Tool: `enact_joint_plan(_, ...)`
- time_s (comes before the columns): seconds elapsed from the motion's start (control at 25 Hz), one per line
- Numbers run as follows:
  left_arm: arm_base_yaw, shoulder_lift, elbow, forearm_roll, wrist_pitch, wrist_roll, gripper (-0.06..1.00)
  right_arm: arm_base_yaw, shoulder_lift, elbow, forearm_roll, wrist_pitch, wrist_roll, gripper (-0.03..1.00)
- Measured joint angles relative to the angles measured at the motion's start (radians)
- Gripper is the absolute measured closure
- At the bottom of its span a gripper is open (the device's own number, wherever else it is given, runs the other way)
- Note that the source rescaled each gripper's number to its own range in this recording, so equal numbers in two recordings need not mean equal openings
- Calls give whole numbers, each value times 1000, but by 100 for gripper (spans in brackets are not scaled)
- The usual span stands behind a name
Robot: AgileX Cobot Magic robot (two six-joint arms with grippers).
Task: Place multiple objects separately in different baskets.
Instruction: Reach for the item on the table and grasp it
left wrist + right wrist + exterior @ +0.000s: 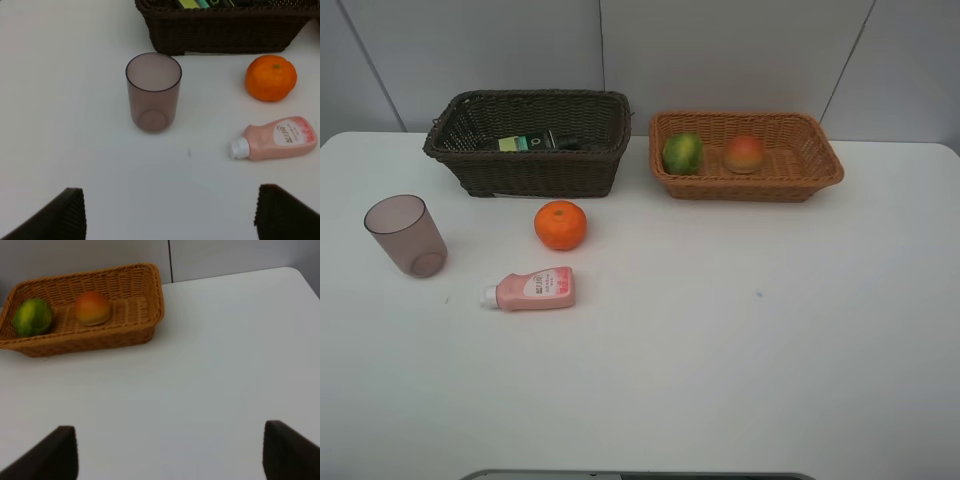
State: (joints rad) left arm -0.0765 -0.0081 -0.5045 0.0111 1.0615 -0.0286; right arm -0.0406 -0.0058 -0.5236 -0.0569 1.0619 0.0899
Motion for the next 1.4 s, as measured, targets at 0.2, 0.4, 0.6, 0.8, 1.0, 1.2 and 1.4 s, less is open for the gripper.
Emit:
enact_joint_plan(0.2, 0, 0, 0, -1, 0, 0, 13, 0, 0, 0, 0, 0, 0, 49)
enact_joint_plan(0.4, 0, 0, 0, -1, 0, 0, 13, 0, 0, 0, 0, 0, 0, 49)
enact_joint_plan(0.6, 0, 32, -8, -17, -8, 4, 13, 0, 0, 0, 0, 0, 0, 49)
enact_joint_plan(0.8, 0, 273, -64, -29, -111, 95, 13, 0, 0, 0, 0, -1, 0, 49)
enact_joint_plan(1.0, 0, 595, -147, -70, -210, 150, 13, 0, 0, 0, 0, -1, 0, 49)
enact_joint_plan(1.2, 0, 888, -246, -72, -245, 156, 13, 0, 0, 0, 0, -1, 0, 49)
enact_joint_plan(1.4, 0, 1144, -362, -72, -246, 157, 13, 0, -1, 0, 0, -1, 0, 49)
